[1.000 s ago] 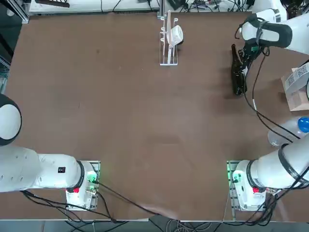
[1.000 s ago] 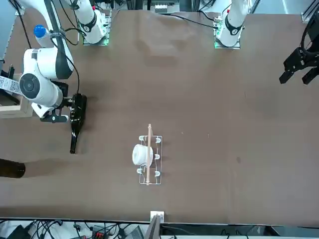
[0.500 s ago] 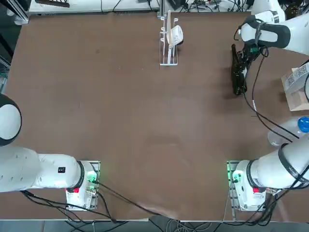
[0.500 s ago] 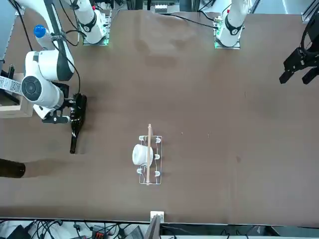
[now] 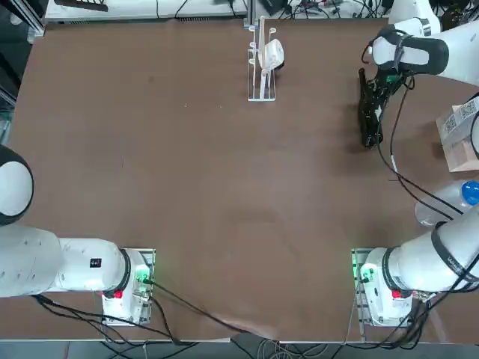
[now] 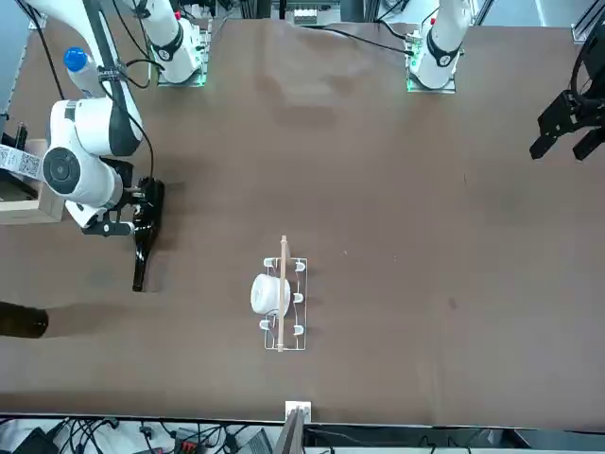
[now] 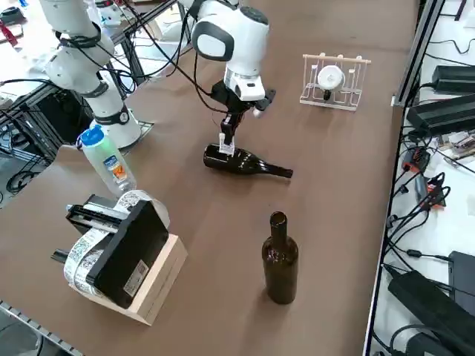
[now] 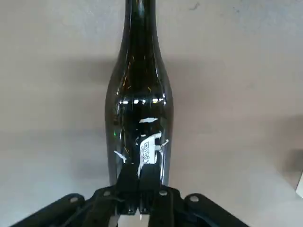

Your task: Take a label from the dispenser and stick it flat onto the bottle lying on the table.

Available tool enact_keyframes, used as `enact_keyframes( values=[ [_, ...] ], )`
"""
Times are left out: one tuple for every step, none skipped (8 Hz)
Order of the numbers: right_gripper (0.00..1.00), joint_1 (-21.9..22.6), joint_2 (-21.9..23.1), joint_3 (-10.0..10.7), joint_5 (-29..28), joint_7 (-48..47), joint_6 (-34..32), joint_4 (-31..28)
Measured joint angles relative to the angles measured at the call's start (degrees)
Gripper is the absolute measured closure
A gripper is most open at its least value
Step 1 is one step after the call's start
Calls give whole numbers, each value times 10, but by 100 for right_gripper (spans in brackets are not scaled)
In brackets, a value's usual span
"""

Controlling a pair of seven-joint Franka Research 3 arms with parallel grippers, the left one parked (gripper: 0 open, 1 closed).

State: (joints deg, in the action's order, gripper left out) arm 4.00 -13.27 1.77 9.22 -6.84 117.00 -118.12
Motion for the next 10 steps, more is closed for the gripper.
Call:
enact_keyframes(
  values=[
    [98, 0, 0, 0, -1, 0, 0, 0],
    [98, 0, 0, 0, -6, 0, 0, 0],
    [98, 0, -1, 0, -10, 1, 0, 0],
    [98, 0, -3, 0, -12, 1, 1, 0],
    [98, 0, -6, 0, -12, 1, 2, 0],
    [98, 0, -8, 0, -12, 2, 4, 0],
    [98, 0, -10, 0, -12, 2, 5, 0],
    [98, 0, -12, 0, -12, 2, 7, 0],
    [98, 1, -15, -1, -12, 2, 10, 0],
    [98, 1, -16, -1, -12, 2, 11, 0]
  ],
)
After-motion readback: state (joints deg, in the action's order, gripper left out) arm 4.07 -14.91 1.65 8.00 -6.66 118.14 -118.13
